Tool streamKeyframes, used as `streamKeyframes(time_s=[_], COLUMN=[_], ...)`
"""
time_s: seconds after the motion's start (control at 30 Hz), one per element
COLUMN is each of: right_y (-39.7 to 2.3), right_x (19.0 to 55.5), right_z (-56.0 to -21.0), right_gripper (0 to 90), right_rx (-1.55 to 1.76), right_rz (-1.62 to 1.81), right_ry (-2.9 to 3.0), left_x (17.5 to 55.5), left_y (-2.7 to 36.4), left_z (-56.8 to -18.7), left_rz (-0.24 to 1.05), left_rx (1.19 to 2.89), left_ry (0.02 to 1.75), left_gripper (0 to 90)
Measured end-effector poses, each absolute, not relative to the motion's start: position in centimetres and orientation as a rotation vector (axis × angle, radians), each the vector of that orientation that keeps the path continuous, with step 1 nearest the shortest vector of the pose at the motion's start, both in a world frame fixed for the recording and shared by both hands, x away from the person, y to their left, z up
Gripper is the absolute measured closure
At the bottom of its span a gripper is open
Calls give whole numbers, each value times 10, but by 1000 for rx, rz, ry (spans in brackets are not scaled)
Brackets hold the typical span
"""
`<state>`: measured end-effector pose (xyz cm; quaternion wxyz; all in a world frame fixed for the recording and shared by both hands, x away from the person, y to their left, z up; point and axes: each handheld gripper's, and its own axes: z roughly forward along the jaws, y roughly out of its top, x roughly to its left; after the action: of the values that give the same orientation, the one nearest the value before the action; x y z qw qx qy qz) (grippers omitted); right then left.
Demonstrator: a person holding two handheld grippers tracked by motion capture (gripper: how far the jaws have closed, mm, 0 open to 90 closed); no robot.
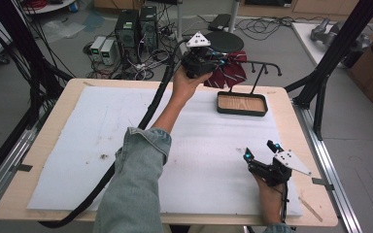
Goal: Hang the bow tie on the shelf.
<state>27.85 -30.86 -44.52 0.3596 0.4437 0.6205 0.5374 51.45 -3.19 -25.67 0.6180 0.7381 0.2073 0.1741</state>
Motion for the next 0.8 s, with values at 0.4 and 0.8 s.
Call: streamKeyframes(time_s=[0.4, 0.8], right_y=[-309, -309], right_x=[279, 280], right_z=[-446, -446], right_gripper=[116, 116], right_rx=[1153, 1159], right_rz=[1386, 1392], right_ry=[1608, 1612], left_x=[542, 558], left_y=[-42, -48], left_z=[-299, -324], left_rz=[318, 282], left_rx=[1646, 1534], left_ry=[546, 600], left_gripper=[745, 745])
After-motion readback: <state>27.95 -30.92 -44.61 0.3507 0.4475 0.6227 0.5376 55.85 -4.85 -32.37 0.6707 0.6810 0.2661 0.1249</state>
